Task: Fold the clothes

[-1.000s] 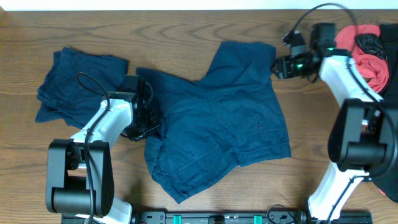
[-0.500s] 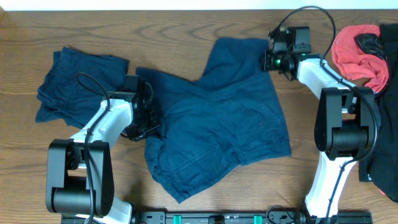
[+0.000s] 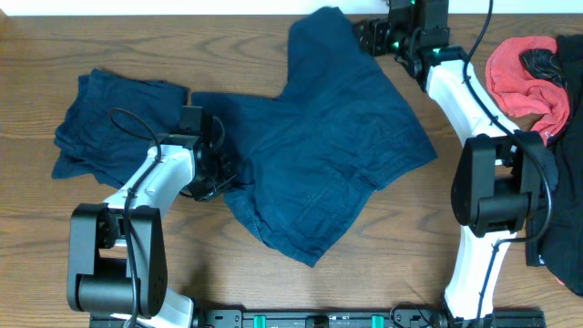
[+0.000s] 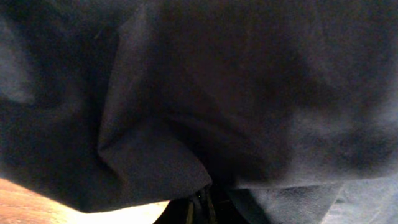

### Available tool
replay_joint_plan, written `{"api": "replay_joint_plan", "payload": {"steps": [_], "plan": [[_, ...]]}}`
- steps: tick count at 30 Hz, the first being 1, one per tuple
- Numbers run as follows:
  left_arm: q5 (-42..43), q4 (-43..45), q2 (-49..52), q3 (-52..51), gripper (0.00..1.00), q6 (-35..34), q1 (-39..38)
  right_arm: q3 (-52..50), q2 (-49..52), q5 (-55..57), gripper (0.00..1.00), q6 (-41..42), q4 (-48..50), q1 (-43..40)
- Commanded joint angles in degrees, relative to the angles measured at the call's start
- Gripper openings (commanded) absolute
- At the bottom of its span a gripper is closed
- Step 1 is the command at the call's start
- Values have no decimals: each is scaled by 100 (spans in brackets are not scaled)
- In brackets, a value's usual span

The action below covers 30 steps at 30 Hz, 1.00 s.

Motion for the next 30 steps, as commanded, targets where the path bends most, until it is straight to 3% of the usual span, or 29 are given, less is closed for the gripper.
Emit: {"api": "replay_joint_plan", "payload": {"steps": [1,8,13,20,23,30], "plan": [[105,-11,15,2,7,-85,-9,101,-289,343,86,-24,-933,-302],[103,7,15,2,11,-87,-9,101,-833,369,43,-236,-4083,-693],[103,9,15,2,12,-87,-9,-81,-809,614,47,-494,-5637,-765],[105,-13,15,2,6,-85,-9,-675,-807,717,46,-487,-5698,-750],[391,-118,-33,4,6,188,-7,-750,-807,1213,46,-127,-5626,-750],[511,-966,-1060,4,6,761,-7,-748,-874,1244,45,-326,-5602,-684]]}}
